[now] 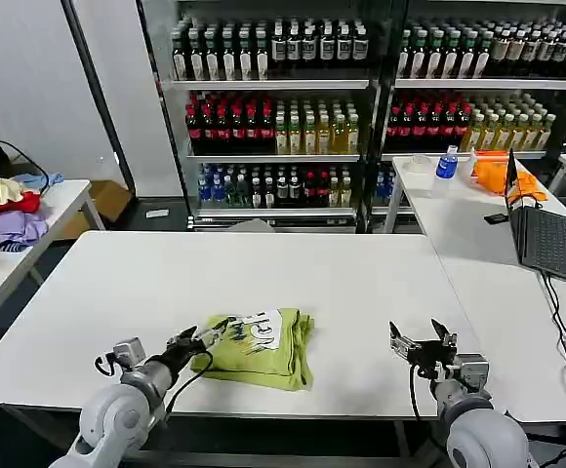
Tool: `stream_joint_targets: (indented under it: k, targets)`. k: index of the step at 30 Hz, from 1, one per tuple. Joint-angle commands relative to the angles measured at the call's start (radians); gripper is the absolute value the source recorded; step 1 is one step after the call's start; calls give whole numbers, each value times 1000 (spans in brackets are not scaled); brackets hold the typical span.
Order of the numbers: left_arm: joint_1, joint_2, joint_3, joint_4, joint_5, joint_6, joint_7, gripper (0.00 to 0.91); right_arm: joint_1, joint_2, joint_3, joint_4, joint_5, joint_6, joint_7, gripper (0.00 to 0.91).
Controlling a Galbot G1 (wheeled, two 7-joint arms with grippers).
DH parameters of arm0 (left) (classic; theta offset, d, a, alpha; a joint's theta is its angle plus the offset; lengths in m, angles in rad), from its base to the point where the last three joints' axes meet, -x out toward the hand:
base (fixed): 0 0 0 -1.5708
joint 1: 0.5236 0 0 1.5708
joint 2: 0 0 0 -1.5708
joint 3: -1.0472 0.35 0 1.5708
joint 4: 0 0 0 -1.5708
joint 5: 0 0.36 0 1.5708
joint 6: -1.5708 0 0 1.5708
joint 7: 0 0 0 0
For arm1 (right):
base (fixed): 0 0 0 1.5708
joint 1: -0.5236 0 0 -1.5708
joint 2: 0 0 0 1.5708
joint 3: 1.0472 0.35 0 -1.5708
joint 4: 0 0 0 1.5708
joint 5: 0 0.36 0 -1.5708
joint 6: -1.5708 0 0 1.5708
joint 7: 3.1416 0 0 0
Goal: Fold and organize the clothes.
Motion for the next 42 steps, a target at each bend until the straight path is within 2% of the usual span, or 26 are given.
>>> stream_joint_targets:
  k: [1, 12, 13, 14, 15, 16, 17, 37, 40, 42]
  targets:
    - [23, -9, -35, 39, -17, 41, 18, 907, -14, 0, 10, 11, 1, -1, 1, 907]
    - [-16, -65, 18, 104, -110, 42, 23, 907, -24, 10, 16, 27, -2, -7, 7, 907]
    - [-17, -67, 18, 110, -111, 42, 28, 806, -26, 9, 18, 28, -2, -6, 7, 907]
    - [-19, -70, 17, 115, -116, 42, 30, 645, -29, 9, 20, 28, -2, -6, 7, 907]
    - [-20, -72, 16, 122, -122, 42, 35, 292, -30, 8, 21, 28, -2, -6, 7, 907]
    - [-26, -75, 11, 130, -144, 41, 36, 292, -31, 8, 22, 29, -2, -6, 7, 907]
    - [-29, -76, 6, 136, -156, 41, 35, 60, -33, 9, 23, 30, -2, -6, 8, 907]
    - [-10, -97, -63, 133, -311, 41, 81, 30, -73, 13, 41, 59, -7, -4, 8, 907]
    - [-13, -82, -80, 116, -320, 41, 80, 30, -79, 13, 47, 64, -7, -3, 8, 907]
    - [-17, -25, -106, 101, -319, 40, 78, 30, -87, 10, 56, 71, -6, -3, 7, 907]
